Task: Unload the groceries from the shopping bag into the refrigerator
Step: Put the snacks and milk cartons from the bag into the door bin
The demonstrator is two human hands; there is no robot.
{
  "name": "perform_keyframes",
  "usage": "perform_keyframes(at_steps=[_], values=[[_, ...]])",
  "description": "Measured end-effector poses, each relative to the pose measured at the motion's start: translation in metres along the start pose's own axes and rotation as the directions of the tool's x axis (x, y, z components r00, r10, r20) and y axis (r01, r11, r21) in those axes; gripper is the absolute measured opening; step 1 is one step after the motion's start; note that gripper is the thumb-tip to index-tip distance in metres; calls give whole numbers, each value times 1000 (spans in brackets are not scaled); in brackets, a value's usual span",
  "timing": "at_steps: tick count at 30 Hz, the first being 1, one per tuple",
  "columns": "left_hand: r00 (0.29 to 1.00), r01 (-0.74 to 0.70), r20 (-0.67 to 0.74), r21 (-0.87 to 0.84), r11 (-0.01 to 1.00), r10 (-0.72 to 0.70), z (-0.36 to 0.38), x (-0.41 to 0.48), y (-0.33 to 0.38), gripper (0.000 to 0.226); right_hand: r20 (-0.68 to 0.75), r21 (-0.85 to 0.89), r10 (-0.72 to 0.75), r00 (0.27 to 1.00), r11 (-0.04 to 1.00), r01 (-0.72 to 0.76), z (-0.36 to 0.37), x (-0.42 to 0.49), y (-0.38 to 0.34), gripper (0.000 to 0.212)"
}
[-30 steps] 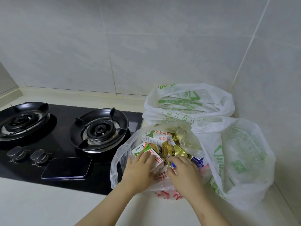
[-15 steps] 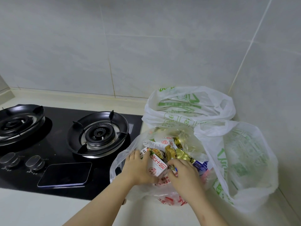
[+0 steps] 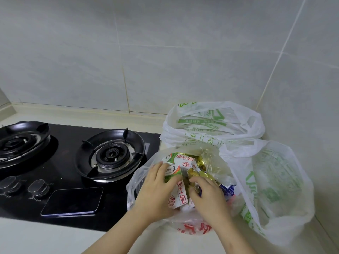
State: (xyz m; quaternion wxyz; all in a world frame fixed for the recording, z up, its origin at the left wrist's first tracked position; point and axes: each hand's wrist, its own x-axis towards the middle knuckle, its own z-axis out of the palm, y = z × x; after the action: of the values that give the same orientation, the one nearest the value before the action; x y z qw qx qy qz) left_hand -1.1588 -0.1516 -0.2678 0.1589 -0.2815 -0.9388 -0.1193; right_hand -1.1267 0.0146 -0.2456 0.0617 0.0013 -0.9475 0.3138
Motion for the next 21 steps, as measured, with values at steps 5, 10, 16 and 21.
perform_keyframes(at_steps=[5, 10, 16, 21], values=[[992, -31, 127, 65, 997, 23, 1, 2, -17, 95, 24, 6, -3, 1000, 1000, 3, 5, -1, -1, 30], [992, -31, 124, 104, 994, 18, 3, -7, -24, 100, 50, -4, -6, 999, 1000, 6, 5, 3, -1, 31], [991, 76, 108, 21, 997, -78, -12, 2, -24, 110, 77, -55, -32, 997, 998, 36, 5, 15, -3, 32], [960, 249, 165, -152, 956, -224, -17, 8, -22, 69, 107, -121, -42, 993, 991, 55, 6, 38, -8, 32]])
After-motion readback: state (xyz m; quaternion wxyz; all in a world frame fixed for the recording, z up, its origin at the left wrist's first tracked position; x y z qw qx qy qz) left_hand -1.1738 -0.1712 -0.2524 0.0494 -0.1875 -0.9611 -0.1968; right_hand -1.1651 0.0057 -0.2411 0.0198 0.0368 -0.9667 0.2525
